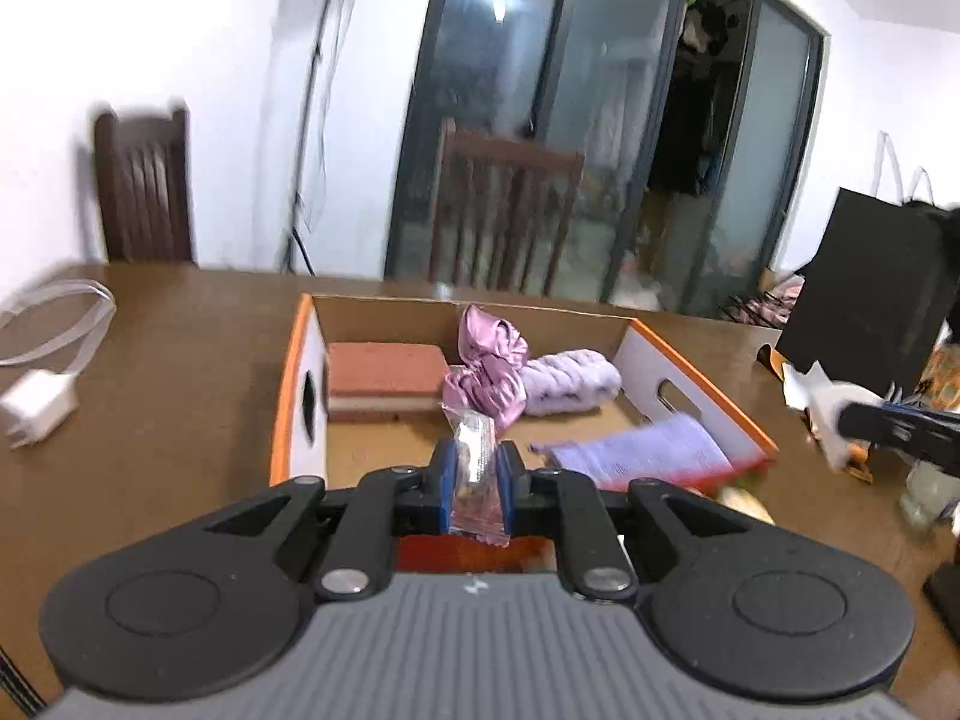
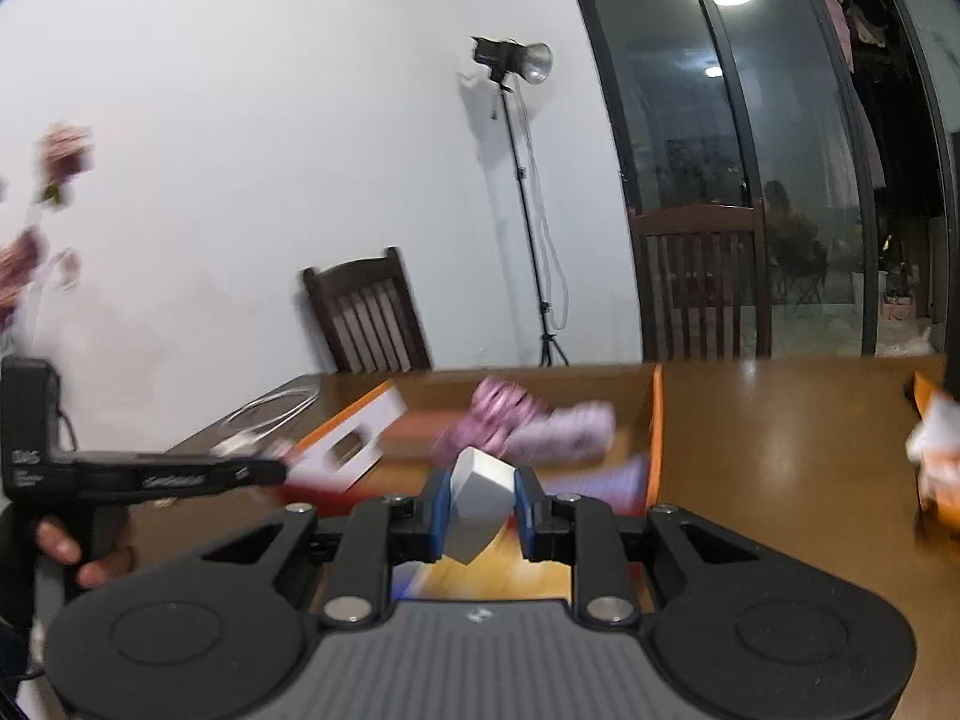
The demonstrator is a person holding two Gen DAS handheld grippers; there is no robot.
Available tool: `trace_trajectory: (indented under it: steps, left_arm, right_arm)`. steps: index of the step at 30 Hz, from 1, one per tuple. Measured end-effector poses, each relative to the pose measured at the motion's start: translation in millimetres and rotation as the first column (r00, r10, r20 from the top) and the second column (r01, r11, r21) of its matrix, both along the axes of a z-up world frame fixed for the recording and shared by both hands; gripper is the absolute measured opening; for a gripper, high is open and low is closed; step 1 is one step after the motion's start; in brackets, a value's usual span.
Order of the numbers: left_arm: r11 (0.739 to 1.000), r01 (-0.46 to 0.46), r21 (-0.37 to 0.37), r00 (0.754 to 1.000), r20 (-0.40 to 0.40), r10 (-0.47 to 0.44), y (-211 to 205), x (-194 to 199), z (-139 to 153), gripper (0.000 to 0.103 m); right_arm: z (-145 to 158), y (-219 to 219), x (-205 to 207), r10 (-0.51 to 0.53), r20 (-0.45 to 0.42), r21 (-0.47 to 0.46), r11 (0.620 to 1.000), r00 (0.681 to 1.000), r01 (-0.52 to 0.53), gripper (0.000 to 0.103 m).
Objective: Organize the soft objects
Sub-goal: 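Carry the snack wrapper into the box and open both grippers, then move both grippers back toward the blue tissue pack on the table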
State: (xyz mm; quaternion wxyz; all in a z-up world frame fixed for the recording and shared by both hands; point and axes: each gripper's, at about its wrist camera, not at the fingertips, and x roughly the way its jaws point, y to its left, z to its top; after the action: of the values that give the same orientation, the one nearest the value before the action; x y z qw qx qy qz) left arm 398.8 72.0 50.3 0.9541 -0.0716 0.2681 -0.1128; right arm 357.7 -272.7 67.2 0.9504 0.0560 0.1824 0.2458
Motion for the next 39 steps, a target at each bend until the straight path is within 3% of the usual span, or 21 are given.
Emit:
trace_trajectory:
  steps: [2, 6, 10, 11, 12, 14, 20, 24, 27, 32, 34, 39]
  left_arm:
    - [1.0, -0.017, -0.002, 0.998, -0.06, 0.017, 12, 43, -5, 0.015]
    - [0.991, -0.036, 0.133, 0.992, -0.116, 0.051, 13, 103, -25, 0.015]
    - [0.981, -0.058, 0.186, 0.99, -0.114, 0.08, 21, 127, -34, 0.019]
    - [0.981, -0.056, 0.184, 0.992, -0.102, 0.076, 22, 127, -32, 0.029]
    - [0.982, -0.052, 0.184, 0.994, -0.086, 0.069, 23, 125, -30, 0.043]
    - [0.981, -0.049, 0.188, 0.997, -0.052, 0.059, 23, 118, -26, 0.049]
    - [0.981, -0.08, 0.176, 0.996, -0.028, 0.086, 26, 92, 0, 0.049]
    - [0.982, -0.077, 0.172, 0.997, 0.032, 0.072, 26, 53, 30, 0.058]
    - [0.981, -0.066, 0.183, 0.996, 0.076, 0.053, 15, 14, 50, 0.068]
    - [0.988, -0.036, 0.152, 0.987, 0.158, 0.012, -5, -63, 65, 0.077]
    - [0.991, -0.03, 0.134, 0.982, 0.188, 0.005, -11, -93, 67, 0.078]
    - [0.986, -0.096, 0.135, 0.956, 0.288, 0.054, -23, -180, 53, 0.087]
  right_arm:
    - [4, 8, 56, -0.038, -0.024, -0.034, 0.999, 0.999, 0.037, 0.022]
    - [-10, 33, 158, -0.144, -0.102, -0.149, 0.981, 0.984, 0.128, 0.022]
    - [-23, 56, 232, -0.201, -0.168, -0.276, 0.949, 0.965, 0.149, 0.029]
    - [-26, 61, 242, -0.212, -0.172, -0.308, 0.939, 0.962, 0.152, 0.033]
    - [-28, 65, 249, -0.22, -0.168, -0.334, 0.93, 0.961, 0.154, 0.043]
    - [-30, 75, 253, -0.205, -0.151, -0.374, 0.917, 0.967, 0.136, 0.049]
    - [-12, 71, 232, -0.189, -0.132, -0.337, 0.932, 0.973, 0.135, 0.049]
    - [12, 58, 182, -0.166, -0.082, -0.332, 0.934, 0.983, 0.131, 0.05]
    - [32, 46, 140, -0.162, -0.032, -0.331, 0.933, 0.986, 0.143, 0.056]
    - [59, 29, 47, -0.125, 0.037, -0.247, 0.96, 0.991, 0.131, 0.059]
    - [62, 26, 10, -0.106, 0.064, -0.216, 0.969, 0.992, 0.117, 0.065]
    - [49, 17, -78, -0.08, 0.111, -0.152, 0.984, 0.991, 0.096, 0.067]
